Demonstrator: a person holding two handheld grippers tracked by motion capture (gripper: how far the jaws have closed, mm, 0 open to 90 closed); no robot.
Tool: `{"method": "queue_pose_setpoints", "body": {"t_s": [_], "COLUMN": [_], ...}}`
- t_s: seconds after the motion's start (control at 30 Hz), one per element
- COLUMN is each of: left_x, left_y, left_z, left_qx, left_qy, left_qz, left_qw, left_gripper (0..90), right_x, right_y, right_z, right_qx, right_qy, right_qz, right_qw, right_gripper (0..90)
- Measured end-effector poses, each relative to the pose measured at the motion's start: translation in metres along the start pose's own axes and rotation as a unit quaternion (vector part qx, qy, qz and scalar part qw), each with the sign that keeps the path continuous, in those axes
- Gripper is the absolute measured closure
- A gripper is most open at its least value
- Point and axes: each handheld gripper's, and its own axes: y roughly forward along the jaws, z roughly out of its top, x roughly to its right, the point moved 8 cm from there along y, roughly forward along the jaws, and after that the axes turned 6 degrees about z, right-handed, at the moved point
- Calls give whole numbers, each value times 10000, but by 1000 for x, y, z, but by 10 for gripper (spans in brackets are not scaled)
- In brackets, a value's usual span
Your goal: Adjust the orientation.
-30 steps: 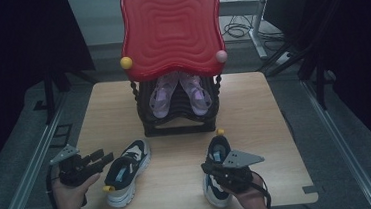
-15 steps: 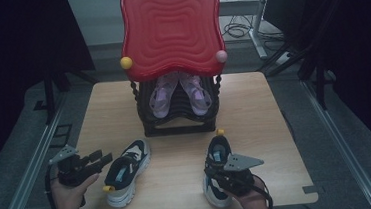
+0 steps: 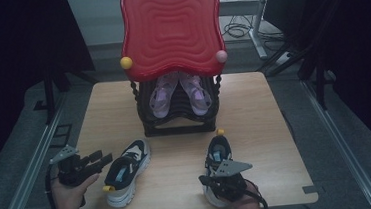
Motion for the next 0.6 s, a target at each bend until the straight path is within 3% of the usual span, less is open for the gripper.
{"method": "queue_pose_setpoints", "body": {"t_s": [0.23, 0.6], "left_x": [0, 0], "left_y": [2, 4], "left_z": [-1, -3], "left_qx": [-32, -78], "left_qy": [-4, -1], "left_qz": [4, 0], "left_qw": [10000, 10000], "left_gripper": [475, 475], "right_x": [0, -3], "right_y": [0, 1], "right_z": [-11, -22], "right_qx": [-177, -289], "right_qy": [-17, 32], "right_qz": [-125, -93], "right_qw": [9998, 9995], "right_gripper": [895, 894]}}
